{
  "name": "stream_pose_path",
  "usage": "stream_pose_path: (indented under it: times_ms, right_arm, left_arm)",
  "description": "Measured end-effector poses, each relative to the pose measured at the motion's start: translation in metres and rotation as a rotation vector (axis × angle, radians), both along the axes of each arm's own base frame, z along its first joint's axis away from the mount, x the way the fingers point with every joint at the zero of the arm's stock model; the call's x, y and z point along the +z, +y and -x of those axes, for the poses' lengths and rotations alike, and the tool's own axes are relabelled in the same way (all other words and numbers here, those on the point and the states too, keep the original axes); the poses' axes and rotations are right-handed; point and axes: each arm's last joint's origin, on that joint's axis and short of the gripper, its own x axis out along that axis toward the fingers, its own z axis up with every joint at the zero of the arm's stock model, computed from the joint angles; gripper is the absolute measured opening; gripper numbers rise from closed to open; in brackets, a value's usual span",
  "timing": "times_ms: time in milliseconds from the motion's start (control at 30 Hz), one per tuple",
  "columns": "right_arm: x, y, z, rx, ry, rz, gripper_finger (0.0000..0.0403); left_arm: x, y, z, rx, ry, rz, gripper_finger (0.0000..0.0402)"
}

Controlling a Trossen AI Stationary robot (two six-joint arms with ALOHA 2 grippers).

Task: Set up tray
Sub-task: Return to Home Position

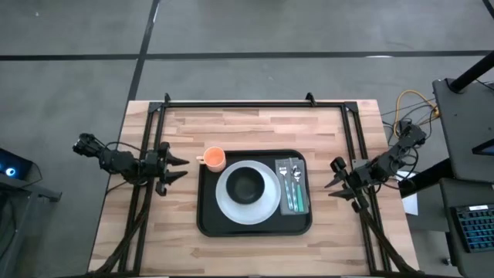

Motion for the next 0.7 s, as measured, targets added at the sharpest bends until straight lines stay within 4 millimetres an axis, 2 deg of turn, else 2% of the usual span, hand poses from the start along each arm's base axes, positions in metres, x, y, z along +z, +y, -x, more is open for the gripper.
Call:
stream_pose_path:
  times_ms: [200, 367, 500, 700]
  right_arm:
    - [0.0, 0.0, 0.0, -0.003, -0.006, 0.012, 0.0109]
    - [0.0, 0.0, 0.0, -0.002, -0.005, 0.009, 0.0104]
    - [0.0, 0.0, 0.0, -0.003, -0.008, 0.011, 0.0106]
    - [0.001, 0.0, 0.0, -0.005, -0.018, 0.013, 0.0108]
  left_arm:
    - [-0.001, -0.001, 0.0, -0.033, 0.005, 0.008, 0.0159]
    - [0.002, -0.009, 0.001, -0.298, -0.021, -0.011, 0.0159]
    - [0.009, -0.015, 0.004, -0.526, -0.119, -0.042, 0.0159]
    - [-0.002, -0.018, 0.001, -0.59, -0.188, -0.062, 0.0159]
